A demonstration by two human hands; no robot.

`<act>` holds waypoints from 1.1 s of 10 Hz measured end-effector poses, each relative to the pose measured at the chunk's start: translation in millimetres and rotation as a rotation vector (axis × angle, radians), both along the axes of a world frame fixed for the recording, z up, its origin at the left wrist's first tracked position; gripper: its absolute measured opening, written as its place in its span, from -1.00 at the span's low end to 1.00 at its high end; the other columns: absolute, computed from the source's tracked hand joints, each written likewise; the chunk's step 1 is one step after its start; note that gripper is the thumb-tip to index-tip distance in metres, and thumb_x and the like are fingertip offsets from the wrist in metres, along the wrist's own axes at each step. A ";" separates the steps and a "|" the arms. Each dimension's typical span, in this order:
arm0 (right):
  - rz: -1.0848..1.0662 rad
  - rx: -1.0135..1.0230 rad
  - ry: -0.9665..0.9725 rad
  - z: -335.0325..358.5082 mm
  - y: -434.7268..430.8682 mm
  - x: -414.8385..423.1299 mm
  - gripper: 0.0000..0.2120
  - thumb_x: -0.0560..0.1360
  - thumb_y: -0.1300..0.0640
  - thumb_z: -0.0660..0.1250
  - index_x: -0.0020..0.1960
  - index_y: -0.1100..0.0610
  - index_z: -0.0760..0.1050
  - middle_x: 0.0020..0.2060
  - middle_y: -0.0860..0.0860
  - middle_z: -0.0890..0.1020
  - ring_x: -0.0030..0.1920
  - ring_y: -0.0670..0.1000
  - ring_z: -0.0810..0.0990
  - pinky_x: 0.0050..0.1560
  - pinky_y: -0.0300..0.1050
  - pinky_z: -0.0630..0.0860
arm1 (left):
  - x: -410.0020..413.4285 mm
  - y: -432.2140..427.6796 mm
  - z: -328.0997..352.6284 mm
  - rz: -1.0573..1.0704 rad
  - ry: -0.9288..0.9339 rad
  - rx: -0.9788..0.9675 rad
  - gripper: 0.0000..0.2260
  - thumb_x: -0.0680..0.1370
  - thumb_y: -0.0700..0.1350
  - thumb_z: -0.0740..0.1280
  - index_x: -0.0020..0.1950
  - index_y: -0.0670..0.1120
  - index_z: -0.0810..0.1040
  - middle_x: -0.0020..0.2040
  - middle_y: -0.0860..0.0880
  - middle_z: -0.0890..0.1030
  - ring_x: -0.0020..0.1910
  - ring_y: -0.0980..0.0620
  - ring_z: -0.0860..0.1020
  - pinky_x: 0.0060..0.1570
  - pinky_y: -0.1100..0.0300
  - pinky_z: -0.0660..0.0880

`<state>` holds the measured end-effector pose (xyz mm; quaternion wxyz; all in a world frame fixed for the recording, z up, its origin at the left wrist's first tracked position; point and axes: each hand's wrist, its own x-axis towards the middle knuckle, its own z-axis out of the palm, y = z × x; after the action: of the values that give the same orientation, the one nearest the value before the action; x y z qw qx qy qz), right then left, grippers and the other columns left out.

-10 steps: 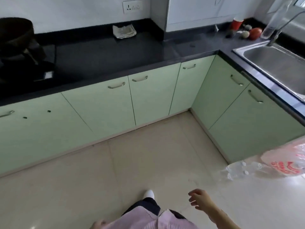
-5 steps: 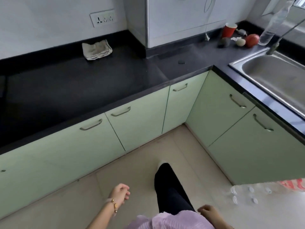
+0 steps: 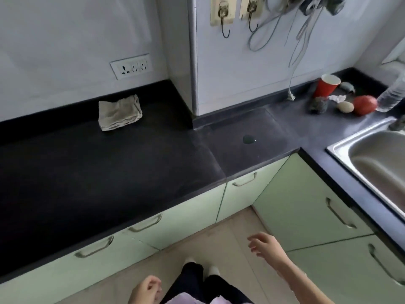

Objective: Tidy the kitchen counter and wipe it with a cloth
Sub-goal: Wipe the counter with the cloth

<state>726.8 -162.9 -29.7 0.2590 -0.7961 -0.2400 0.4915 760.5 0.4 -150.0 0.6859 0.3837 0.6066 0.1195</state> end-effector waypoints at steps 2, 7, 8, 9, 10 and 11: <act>0.047 0.236 -0.075 49.0 101.2 8.1 -0.75 0.49 0.32 0.18 -0.17 0.03 0.55 -0.28 0.04 0.64 -0.28 -0.02 0.59 -0.21 -0.25 0.52 | -308.9 8.9 130.8 -0.212 0.277 0.296 -0.52 0.68 -0.35 0.25 -0.23 0.16 0.62 -0.35 0.19 0.74 -0.40 0.38 0.63 -0.20 0.45 0.54; 0.516 0.328 -0.812 23.3 215.1 2.7 -0.58 0.54 0.09 0.20 0.38 0.11 0.35 0.39 0.03 0.39 0.42 0.09 0.30 0.43 -0.01 0.21 | -307.2 108.5 127.7 -0.738 0.887 0.935 -0.44 0.20 -0.03 0.75 0.17 -0.06 0.77 0.23 -0.03 0.76 0.14 -0.07 0.77 0.02 -0.05 0.75; 0.520 0.321 -0.912 8.8 211.8 -2.0 -0.51 0.52 -0.04 0.02 0.38 0.11 0.36 0.40 0.03 0.37 0.43 0.11 0.30 0.45 0.04 0.15 | -306.6 113.7 134.8 -0.707 0.876 1.069 -0.62 0.32 -0.07 0.68 0.12 -0.05 0.79 0.16 0.00 0.78 0.11 -0.03 0.78 -0.01 0.03 0.76; 0.523 0.295 -0.948 4.1 208.5 -3.1 -0.47 0.52 -0.06 -0.07 0.39 0.08 0.35 0.40 0.00 0.38 0.44 0.05 0.26 0.45 -0.11 -0.02 | -310.7 146.3 155.4 -0.506 0.769 0.986 -0.69 0.69 -0.15 0.32 0.44 -0.10 0.58 0.47 -0.01 0.57 0.45 -0.04 0.56 0.42 0.05 0.52; 0.536 0.262 -0.936 6.4 208.4 -3.8 -0.45 0.57 -0.11 -0.18 0.39 0.08 0.34 0.39 -0.01 0.39 0.42 -0.02 0.17 0.43 -0.19 -0.14 | -322.7 203.9 170.4 -0.215 0.725 0.810 -0.68 0.69 -0.21 0.30 0.44 -0.23 0.53 0.47 -0.19 0.54 0.46 -0.18 0.50 0.47 -0.02 0.42; 0.546 0.244 -0.931 4.7 207.4 -3.5 -0.39 0.57 -0.13 -0.28 0.40 0.06 0.32 0.40 -0.03 0.38 0.43 -0.05 0.14 0.45 -0.19 -0.16 | -335.0 264.6 185.0 0.044 0.737 0.665 -0.63 0.68 -0.24 0.32 0.48 -0.30 0.46 0.49 -0.32 0.46 0.47 -0.31 0.45 0.49 -0.13 0.38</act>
<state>723.3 44.4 -25.0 0.0792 -0.8024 -0.5820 0.1057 425.5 265.0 35.1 0.2636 0.5854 0.7459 0.1773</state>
